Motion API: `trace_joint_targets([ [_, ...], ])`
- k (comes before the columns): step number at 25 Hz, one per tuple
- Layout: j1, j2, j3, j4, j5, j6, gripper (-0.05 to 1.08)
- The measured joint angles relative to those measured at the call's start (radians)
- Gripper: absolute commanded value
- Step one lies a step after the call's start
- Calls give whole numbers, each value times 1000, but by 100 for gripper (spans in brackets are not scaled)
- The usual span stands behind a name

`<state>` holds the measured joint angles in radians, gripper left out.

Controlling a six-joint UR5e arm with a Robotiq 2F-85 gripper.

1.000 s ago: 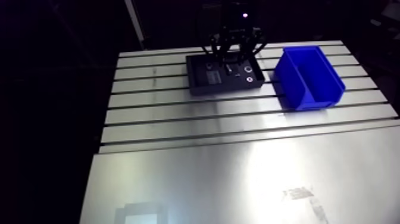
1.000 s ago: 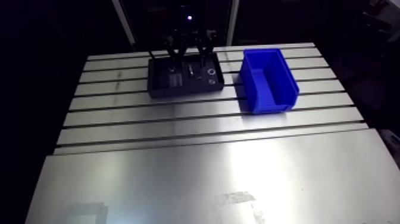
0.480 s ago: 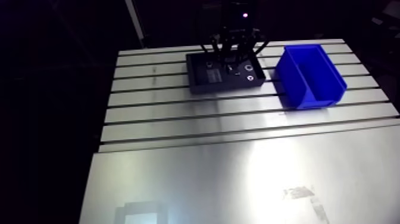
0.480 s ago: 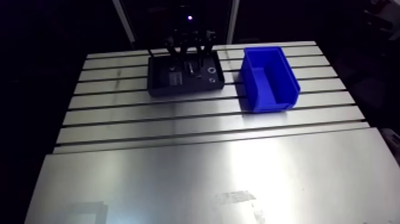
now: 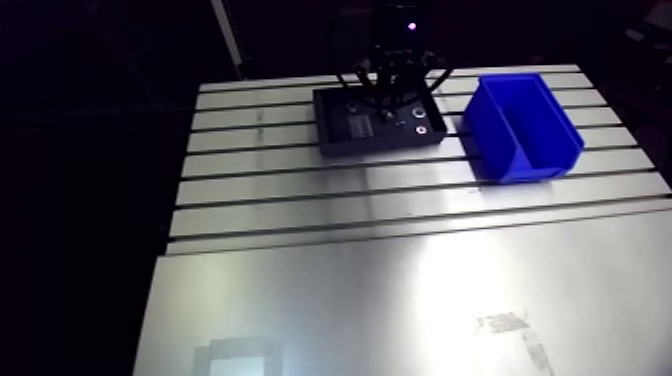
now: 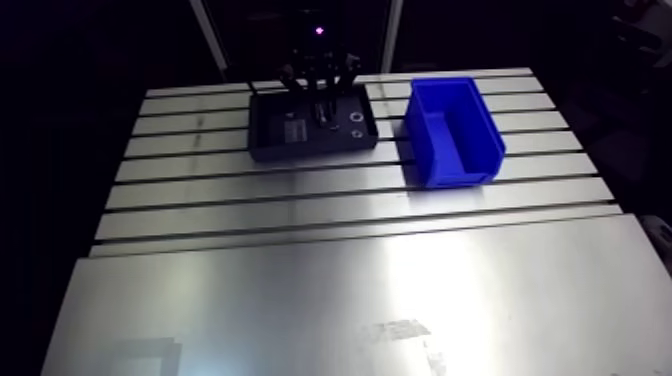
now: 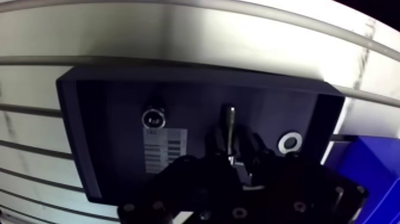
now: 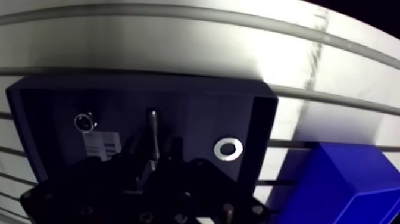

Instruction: Pick up the M10 bolt from the tray and put it into the blue bin.

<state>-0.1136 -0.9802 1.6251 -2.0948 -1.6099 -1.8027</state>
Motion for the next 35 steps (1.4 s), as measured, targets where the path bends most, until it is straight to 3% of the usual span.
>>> trace_joint_targets([
  [35, 2, -10, 4, -12, 5, -28, 87],
])
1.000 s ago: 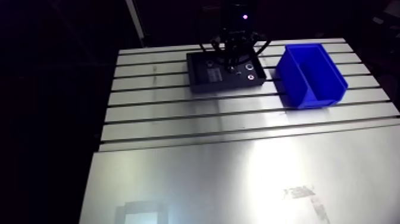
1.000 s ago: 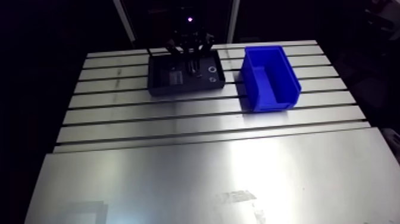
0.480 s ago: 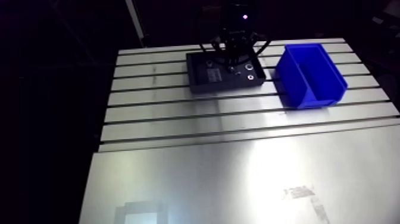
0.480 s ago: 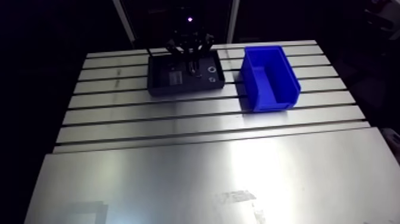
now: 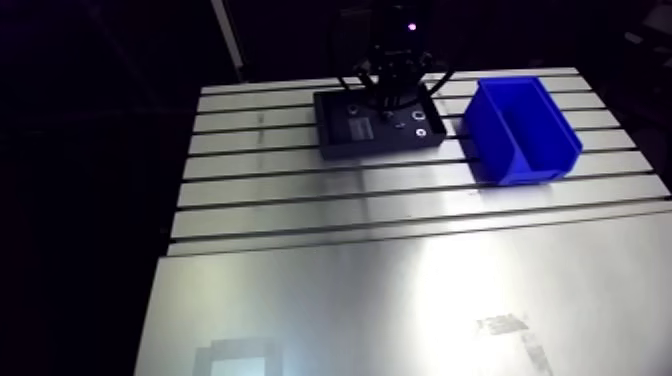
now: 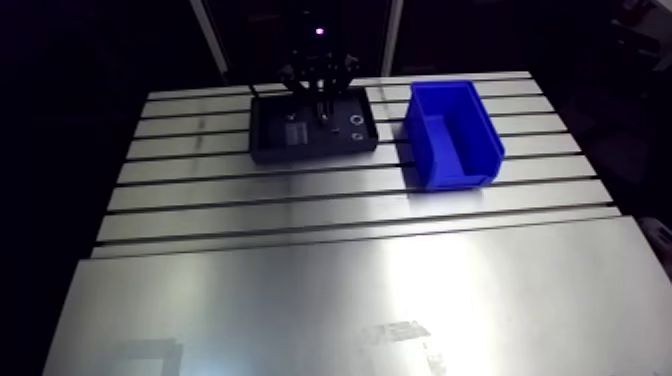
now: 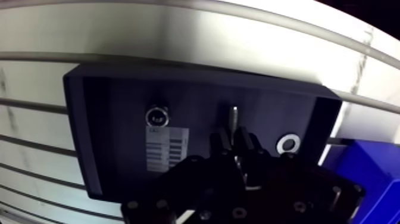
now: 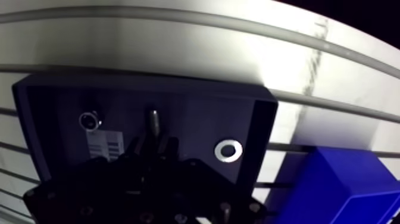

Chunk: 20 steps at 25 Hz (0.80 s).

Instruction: Pick up the M10 bolt from the tray and put it into the blue bin.

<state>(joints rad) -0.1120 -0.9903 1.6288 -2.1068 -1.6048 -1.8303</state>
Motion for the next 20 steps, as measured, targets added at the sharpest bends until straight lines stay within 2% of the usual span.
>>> trace_joint_targets([
  [7, 5, -28, 8, 11, 0, -1, 92],
  [20, 6, -129, 23, 60, -3, -2, 101],
])
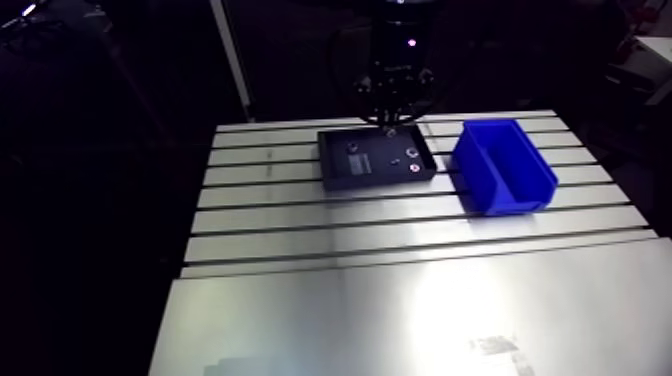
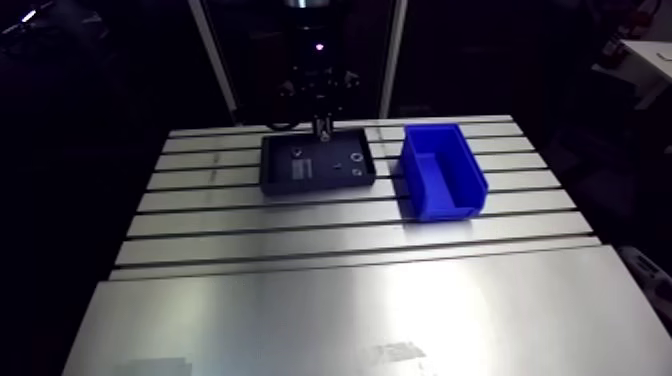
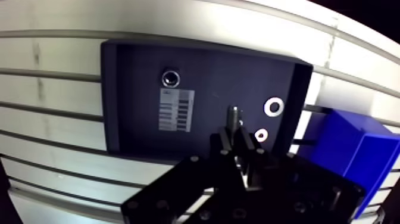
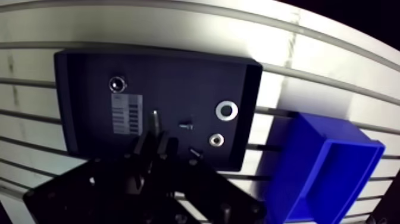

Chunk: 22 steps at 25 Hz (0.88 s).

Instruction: Pick up the M10 bolt from the tray and put it into the blue bin.

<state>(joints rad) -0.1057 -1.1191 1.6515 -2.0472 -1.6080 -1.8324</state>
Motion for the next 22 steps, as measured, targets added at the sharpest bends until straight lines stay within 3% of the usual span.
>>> trace_joint_targets([
  [11, -8, -94, -52, 115, 0, -72, 103],
  [16, -26, -138, -101, 181, 0, -231, 103],
  [22, -58, -177, -106, 204, 2, -487, 103],
])
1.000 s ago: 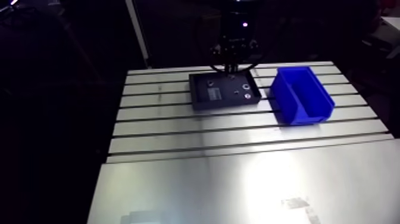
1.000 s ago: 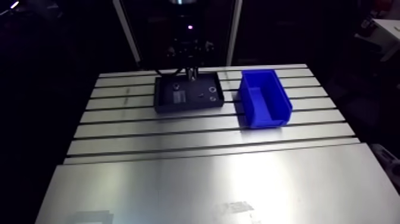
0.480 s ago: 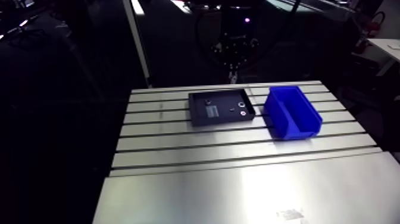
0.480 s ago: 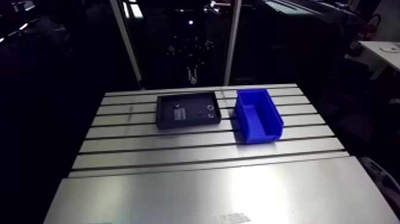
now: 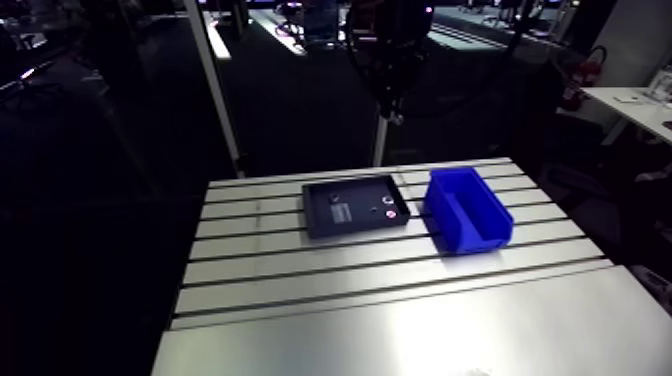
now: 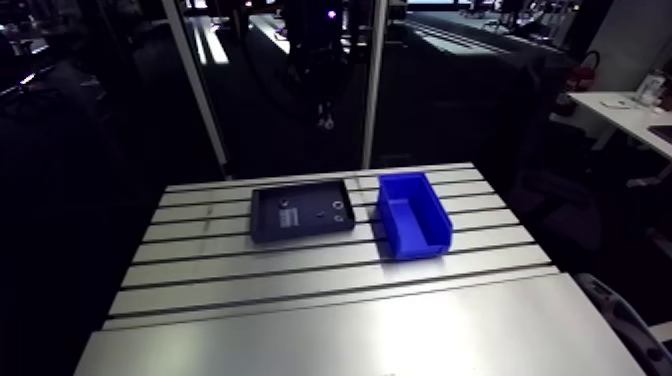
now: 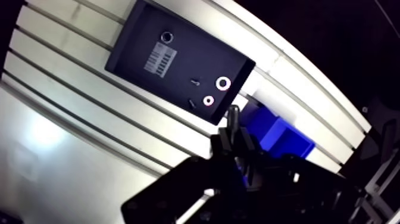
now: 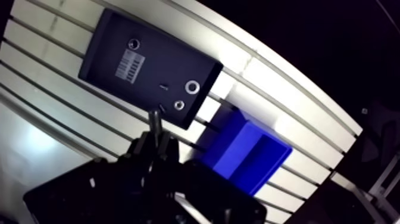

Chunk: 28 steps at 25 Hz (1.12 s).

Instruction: Pick up the M10 bolt from the tray and put it into the blue bin.

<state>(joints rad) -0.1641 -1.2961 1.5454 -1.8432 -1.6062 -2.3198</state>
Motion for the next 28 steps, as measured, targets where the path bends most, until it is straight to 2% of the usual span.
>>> trace_joint_targets([
  [4, -18, -26, 4, 22, 5, -236, 102],
  [8, -54, -44, 1, 90, 15, -496, 103],
  [13, -124, -62, -7, 171, 44, -783, 107],
  [19, -195, -70, -6, 192, 70, -1006, 107],
  [24, -246, -71, 0, 189, 68, -1115, 107],
  [28, -281, -70, 7, 184, 50, -1184, 107],
])
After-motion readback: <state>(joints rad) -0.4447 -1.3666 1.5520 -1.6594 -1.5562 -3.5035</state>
